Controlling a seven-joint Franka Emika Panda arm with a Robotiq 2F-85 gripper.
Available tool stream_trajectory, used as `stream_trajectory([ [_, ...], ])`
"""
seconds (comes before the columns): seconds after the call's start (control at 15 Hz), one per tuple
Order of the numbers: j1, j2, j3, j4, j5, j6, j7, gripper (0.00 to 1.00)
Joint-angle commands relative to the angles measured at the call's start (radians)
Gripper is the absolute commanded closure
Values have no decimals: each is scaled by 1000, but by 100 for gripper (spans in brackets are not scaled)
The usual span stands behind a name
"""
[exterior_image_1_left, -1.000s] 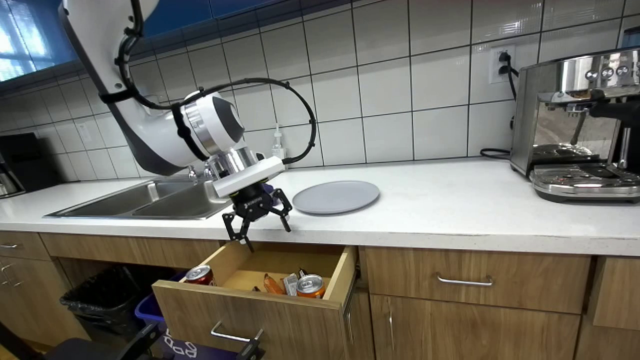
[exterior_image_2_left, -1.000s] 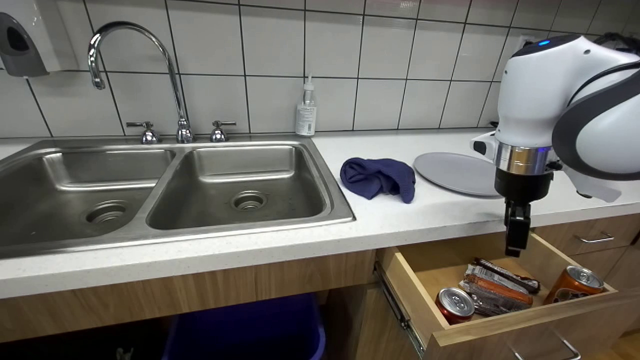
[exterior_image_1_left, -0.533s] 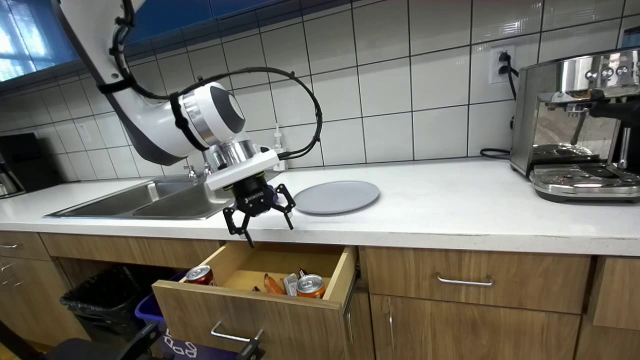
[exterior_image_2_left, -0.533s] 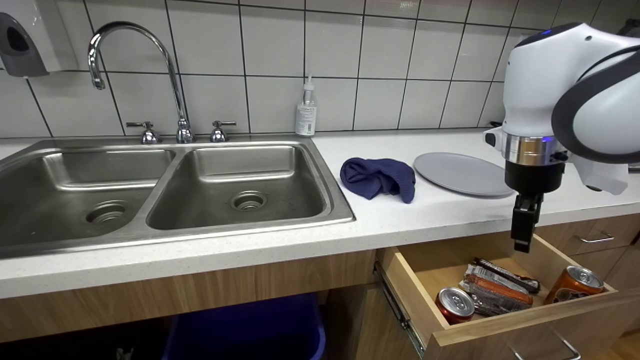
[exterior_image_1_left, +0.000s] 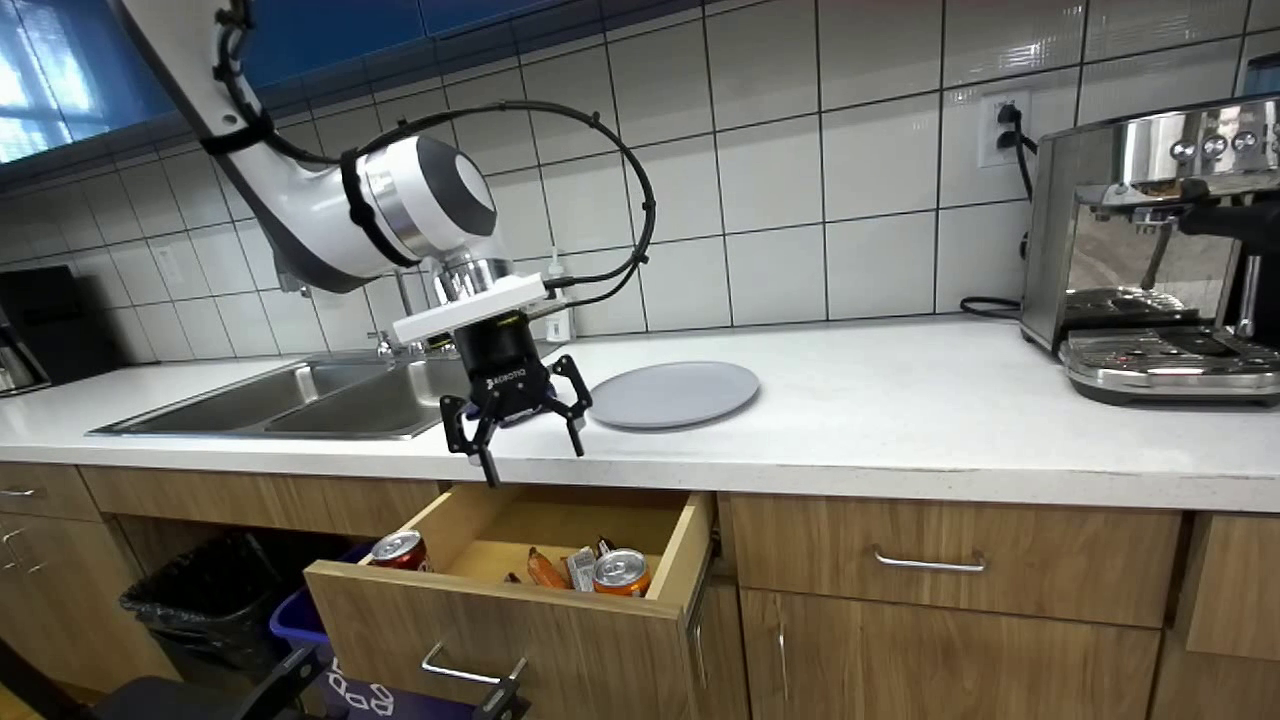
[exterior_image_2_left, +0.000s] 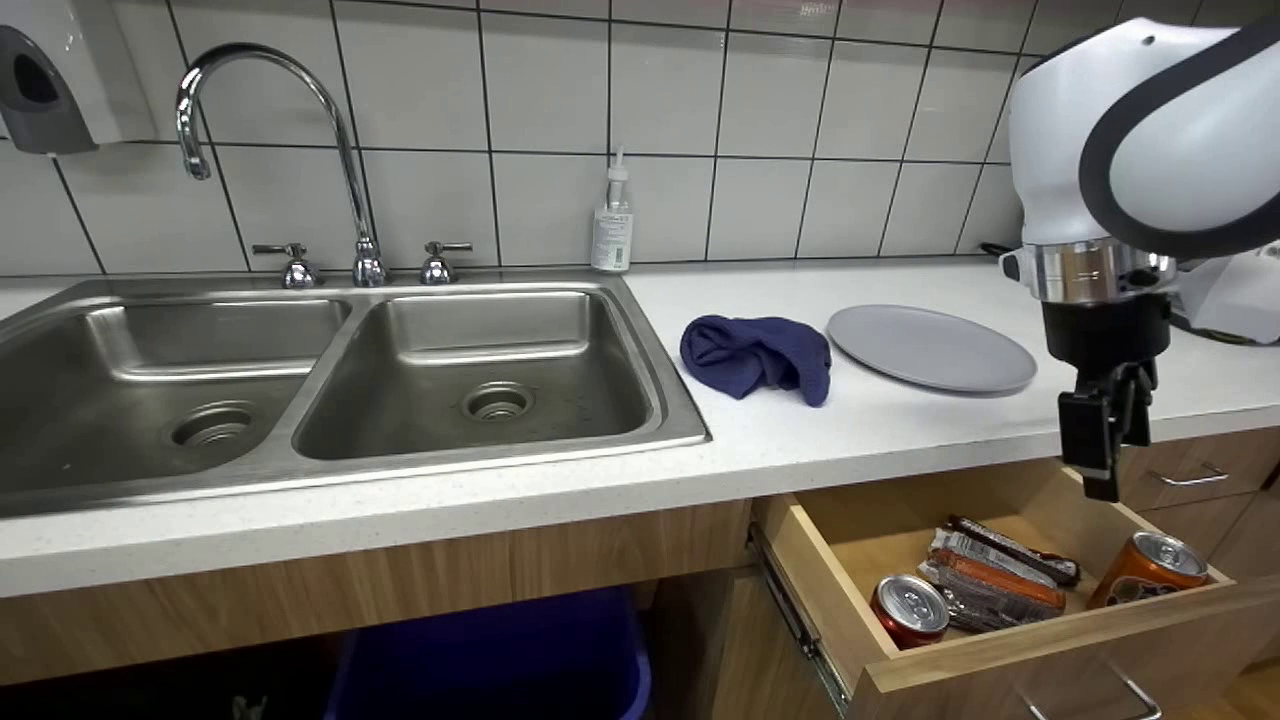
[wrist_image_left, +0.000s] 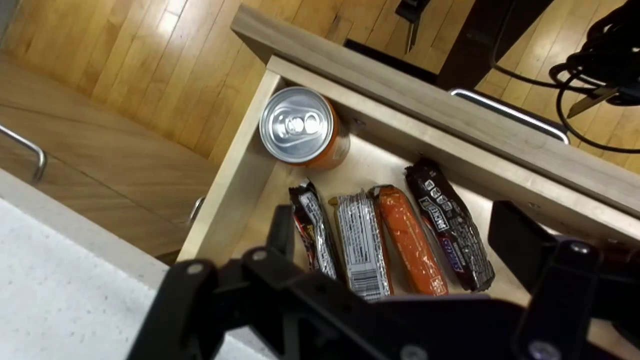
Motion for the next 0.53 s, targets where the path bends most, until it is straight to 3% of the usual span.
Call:
stream_trajectory([
  [0.0,-21,-21,11,33,32,-110,12,0],
  [0.07,-19,-2,16,16,12,-53,3,0],
  [0.47,-24,-3,15,26,17,-77,3,0],
])
